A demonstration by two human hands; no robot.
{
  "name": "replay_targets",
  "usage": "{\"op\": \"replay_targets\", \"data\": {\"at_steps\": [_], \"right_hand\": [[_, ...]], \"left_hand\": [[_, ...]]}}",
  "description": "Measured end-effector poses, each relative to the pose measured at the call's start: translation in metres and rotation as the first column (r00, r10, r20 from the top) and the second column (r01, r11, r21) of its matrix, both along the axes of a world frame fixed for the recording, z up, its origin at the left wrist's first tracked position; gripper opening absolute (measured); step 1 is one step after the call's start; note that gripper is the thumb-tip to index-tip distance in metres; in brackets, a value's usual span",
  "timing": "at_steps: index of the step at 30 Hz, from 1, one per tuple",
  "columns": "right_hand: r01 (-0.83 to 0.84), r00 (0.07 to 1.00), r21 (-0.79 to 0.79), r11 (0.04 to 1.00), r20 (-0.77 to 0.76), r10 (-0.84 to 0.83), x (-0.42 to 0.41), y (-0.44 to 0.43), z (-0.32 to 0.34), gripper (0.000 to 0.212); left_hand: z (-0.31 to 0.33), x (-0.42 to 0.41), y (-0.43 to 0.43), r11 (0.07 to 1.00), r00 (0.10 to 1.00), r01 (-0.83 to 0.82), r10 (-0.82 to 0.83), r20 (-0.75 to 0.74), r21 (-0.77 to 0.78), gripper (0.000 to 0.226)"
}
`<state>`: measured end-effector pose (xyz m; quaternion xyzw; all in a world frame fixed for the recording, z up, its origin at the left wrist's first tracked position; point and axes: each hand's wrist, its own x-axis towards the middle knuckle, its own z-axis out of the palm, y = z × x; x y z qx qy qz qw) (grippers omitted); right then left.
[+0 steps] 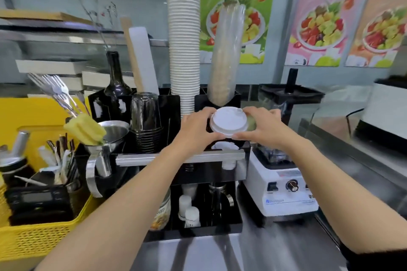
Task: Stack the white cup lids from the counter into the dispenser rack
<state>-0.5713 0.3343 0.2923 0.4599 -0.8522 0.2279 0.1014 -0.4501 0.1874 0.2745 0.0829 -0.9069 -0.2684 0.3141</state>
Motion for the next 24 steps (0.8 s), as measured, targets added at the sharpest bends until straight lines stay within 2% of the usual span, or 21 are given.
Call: {"op": "replay_targets", "data": {"at_steps": [6,9,14,18,21,24], "right_hand": [[-0.045,0.999,0.065,0.997,-0.008,0.046,-0.020,-0.015,-0.018,0.068],[-0.045,0.999,0.141,0.989,-0.001,0.045,-0.020,-0.019,-0.023,0.075],[-0.070,0.997,0.216,0.974,-0.006,0.073,-0.026,-0.022,-0.037,0.059],[-0.041,0.996,0.272,0.962,-0.063,0.061,-0.035,-0.024,-0.043,0.060],[-0.051,0.995,0.237,0.970,-0.069,0.069,-0.041,-0.020,-0.045,0.059],[-0.065,0.997,0.188,0.980,-0.023,0.071,-0.038,-0.015,-0.043,0.059]], "left_hand": [[-0.023,-0.027,-0.022,0.990,0.983,-0.086,0.103,0.152,-0.116,0.057],[-0.028,-0.031,-0.030,0.971,0.976,-0.084,0.125,0.178,-0.225,0.053],[-0.030,-0.038,-0.026,0.936,0.942,-0.007,0.125,0.311,-0.352,0.050],[-0.038,-0.047,-0.024,0.907,0.860,0.100,0.128,0.494,-0.408,0.042],[-0.043,-0.049,-0.027,0.895,0.811,0.155,0.127,0.571,-0.418,0.051],[-0.040,-0.039,-0.026,0.888,0.838,0.146,0.124,0.532,-0.437,0.067]]}}
